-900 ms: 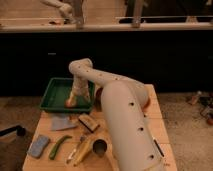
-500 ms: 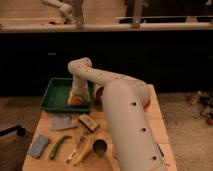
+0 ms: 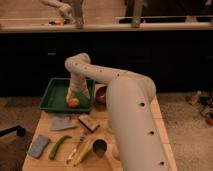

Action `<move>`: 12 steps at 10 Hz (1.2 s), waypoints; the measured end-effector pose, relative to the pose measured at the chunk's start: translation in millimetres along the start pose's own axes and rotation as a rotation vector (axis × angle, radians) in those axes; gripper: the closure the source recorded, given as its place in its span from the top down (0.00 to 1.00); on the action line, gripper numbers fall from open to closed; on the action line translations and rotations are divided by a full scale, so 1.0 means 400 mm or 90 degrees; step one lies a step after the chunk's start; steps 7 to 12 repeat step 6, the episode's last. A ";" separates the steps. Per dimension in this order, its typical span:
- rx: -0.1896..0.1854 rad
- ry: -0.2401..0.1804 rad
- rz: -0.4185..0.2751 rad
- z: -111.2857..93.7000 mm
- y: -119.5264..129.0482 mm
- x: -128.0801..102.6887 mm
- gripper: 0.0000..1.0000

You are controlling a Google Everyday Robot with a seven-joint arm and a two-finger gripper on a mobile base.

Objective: Place apple in tray

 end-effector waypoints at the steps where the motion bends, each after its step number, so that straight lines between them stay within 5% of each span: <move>1: -0.002 0.006 -0.001 -0.006 0.004 -0.002 0.80; 12: -0.013 0.028 -0.006 -0.045 0.006 -0.016 0.80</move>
